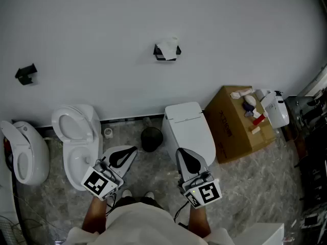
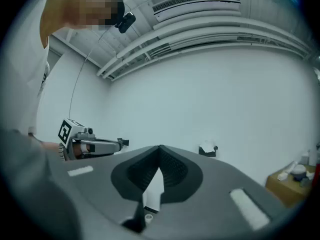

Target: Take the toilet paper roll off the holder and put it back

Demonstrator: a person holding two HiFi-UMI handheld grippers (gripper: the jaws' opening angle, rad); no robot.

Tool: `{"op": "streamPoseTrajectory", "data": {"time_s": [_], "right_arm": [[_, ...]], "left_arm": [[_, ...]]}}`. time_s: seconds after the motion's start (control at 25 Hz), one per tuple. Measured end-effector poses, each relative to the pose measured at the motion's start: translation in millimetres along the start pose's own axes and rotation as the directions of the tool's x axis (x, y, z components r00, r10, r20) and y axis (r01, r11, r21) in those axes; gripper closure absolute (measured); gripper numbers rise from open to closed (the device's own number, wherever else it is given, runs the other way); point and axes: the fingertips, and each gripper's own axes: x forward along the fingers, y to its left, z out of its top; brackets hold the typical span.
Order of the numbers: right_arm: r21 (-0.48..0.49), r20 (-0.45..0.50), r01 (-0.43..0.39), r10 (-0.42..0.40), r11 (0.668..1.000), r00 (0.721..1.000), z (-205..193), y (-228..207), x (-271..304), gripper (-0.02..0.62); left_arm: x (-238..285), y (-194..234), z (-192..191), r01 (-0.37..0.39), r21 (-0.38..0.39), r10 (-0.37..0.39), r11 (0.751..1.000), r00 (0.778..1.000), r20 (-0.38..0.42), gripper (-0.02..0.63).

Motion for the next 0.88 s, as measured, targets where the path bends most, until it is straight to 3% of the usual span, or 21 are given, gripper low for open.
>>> {"op": "streamPoseTrajectory", "data": {"time_s": [0.2, 0.52, 0.88], "right_arm": [[-0.008, 0.000, 0.001, -0.001, 1.000, 1.000, -0.8, -3.9, 2.0, 0.589], [-0.018, -0.004, -0.023, 0.023, 1.000, 1.000, -0.2, 2.5, 8.9, 0.589], [0.010, 0.032, -0.028, 0.028, 1.000, 0.999, 7.1, 1.9, 12.1, 0.586]], "left_arm": [[5.5, 1.6, -11.0, 0.011, 0.004, -0.011, 1.000, 0.999, -0.046, 0.606], [4.7, 0.7, -6.0, 0.037, -0.002, -0.037, 0.999, 0.999, -0.040, 0.604], [2.7, 6.2, -3.1, 0.005, 0.027, -0.004, 1.000, 0.999, -0.035, 0.603]]}}
